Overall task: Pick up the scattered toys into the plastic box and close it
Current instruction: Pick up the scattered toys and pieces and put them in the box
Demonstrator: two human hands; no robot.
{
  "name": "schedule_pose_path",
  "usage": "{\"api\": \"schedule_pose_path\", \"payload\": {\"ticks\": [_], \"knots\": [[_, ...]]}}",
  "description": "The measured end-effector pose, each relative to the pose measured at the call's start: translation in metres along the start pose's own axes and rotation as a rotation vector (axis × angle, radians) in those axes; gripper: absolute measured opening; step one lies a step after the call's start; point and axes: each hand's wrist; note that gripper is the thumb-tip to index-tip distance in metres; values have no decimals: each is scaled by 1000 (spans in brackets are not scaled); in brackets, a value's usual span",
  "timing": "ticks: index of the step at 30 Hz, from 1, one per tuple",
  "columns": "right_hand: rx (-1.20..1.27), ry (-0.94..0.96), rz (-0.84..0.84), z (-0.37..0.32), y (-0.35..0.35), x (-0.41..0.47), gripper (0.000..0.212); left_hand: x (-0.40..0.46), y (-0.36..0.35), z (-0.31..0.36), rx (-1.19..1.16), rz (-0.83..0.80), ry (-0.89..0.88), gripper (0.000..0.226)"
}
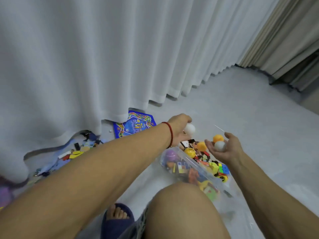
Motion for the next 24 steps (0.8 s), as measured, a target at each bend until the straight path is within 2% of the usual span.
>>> {"api": "schedule_pose_path", "payload": {"ticks": [2,4,7,9,13,17,20,24], "knots": [[34,-16,-5,-7,7,-1,57,4,-14,-2,17,-20,25,50],[-11,-2,7,-8,12,0,58,2,-16,-4,85,3,19,47],[-175,45,8,-3,14,-1,54,-1,3,-8,257,104,-24,36],[-330,88,-47,5,8,-6,48,-11,29,-6,351,124,-13,36],[-586,188,-227,36,-21,-20,32,-40,94,2,635,233,18,30],[-913,223,-448,93,-72,-39,26,-71,179,6,876,400,45,25],[-1259,303,-642,142,-115,-39,22,-92,247,-1,1028,527,62,19],[-1787,315,-836,200,-173,-35,24,-107,315,-20,1216,616,129,22]]}}
Point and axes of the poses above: each hand's wrist, its own x-axis towards the middle knuckle, its own y-axis out of the back of the hand, z = x × y, and after that the axes turned 2 degrees about x, right-handed
